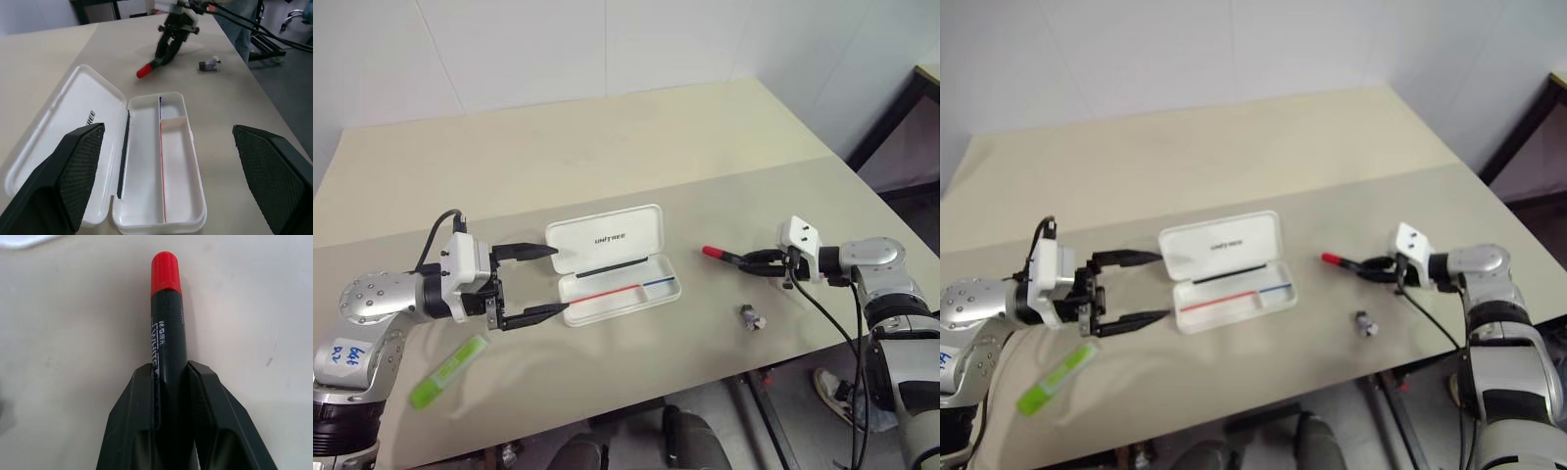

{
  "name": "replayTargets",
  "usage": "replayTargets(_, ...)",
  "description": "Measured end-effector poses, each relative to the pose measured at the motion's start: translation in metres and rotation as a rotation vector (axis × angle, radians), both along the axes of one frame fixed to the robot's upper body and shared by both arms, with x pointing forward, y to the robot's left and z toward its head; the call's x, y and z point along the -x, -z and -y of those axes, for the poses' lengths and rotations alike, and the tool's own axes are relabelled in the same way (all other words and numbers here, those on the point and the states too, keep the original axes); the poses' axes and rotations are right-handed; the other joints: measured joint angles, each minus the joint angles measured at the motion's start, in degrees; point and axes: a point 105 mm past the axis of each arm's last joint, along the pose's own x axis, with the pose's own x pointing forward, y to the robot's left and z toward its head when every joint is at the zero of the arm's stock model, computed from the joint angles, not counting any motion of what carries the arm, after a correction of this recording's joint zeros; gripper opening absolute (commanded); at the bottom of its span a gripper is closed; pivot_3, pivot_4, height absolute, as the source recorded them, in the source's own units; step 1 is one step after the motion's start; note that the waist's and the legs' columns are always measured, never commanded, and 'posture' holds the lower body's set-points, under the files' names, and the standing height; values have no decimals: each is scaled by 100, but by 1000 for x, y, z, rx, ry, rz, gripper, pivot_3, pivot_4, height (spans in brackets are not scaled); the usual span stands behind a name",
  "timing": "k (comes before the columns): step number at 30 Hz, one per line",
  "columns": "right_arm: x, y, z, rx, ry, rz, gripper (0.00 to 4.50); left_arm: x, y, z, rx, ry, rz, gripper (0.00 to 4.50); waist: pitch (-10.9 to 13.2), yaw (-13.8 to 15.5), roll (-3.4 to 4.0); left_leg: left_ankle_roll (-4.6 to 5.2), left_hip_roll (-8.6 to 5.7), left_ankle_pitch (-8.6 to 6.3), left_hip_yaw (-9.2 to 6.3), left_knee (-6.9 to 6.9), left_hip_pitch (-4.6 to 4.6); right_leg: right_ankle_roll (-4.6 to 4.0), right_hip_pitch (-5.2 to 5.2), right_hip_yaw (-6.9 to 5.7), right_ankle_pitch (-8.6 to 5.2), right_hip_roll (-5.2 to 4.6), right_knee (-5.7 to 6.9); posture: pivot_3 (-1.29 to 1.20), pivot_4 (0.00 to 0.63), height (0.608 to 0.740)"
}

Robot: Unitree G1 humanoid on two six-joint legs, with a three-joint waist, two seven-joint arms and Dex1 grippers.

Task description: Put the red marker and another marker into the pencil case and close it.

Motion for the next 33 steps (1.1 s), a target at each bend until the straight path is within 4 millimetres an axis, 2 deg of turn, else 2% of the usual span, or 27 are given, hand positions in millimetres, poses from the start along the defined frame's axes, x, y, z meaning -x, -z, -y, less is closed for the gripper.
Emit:
replayTargets(6, 0, -30, -13, -12, -106, 105, 598, -1, 1, 2, 12, -5, 11, 4500, 2, -20, 3, -2, 2, -2, 1, -16, -7, -1, -25, -18, 0, 0, 3, 0, 150, 740)
replayTargets(11, 13, -53, -25, 43, -250, 176, 598, -1, 1, 2, 11, -7, 24, 4500, 2, -36, 4, -5, -3, -8, 1, -15, -8, -1, -26, -18, 0, -4, 3, 0, 150, 740)
replayTargets(17, 36, -61, -72, 70, -446, 163, 598, 0, 5, -1, 9, -18, 14, 4500, 2, -32, 3, -9, 3, -11, 3, -12, -6, -1, -27, -20, 0, 1, 2, 0, 150, 740)
replayTargets(21, 48, -56, -112, 33, -575, 144, 598, 5, 15, -7, -5, -47, -15, 4500, -4, -43, -8, -14, 19, -13, 9, -8, -2, -3, -26, -21, 2, 12, 1, 0, 150, 740)
replayTargets(26, 52, -40, -142, 31, -651, 123, 598, 11, 27, -20, -45, -97, -34, 4500, -4, 5, -7, -15, 23, -13, 5, -8, -3, -15, -27, -28, 9, 18, 2, 0, 150, 740)
replayTargets(29, 46, -29, -157, 93, -691, 170, 598, 13, 31, -27, -61, -133, -42, 4500, -3, 27, -4, -15, 18, -14, 9, -11, -1, -19, -29, -33, 12, 15, 2, 0, 150, 740)
replayTargets(33, 35, -25, -177, 140, -708, 244, 598, 13, 34, -32, -65, -174, -45, 4500, -2, 22, -3, -15, 19, -14, 6, -15, -2, -24, -33, -67, 14, 12, 4, 0, 150, 740)
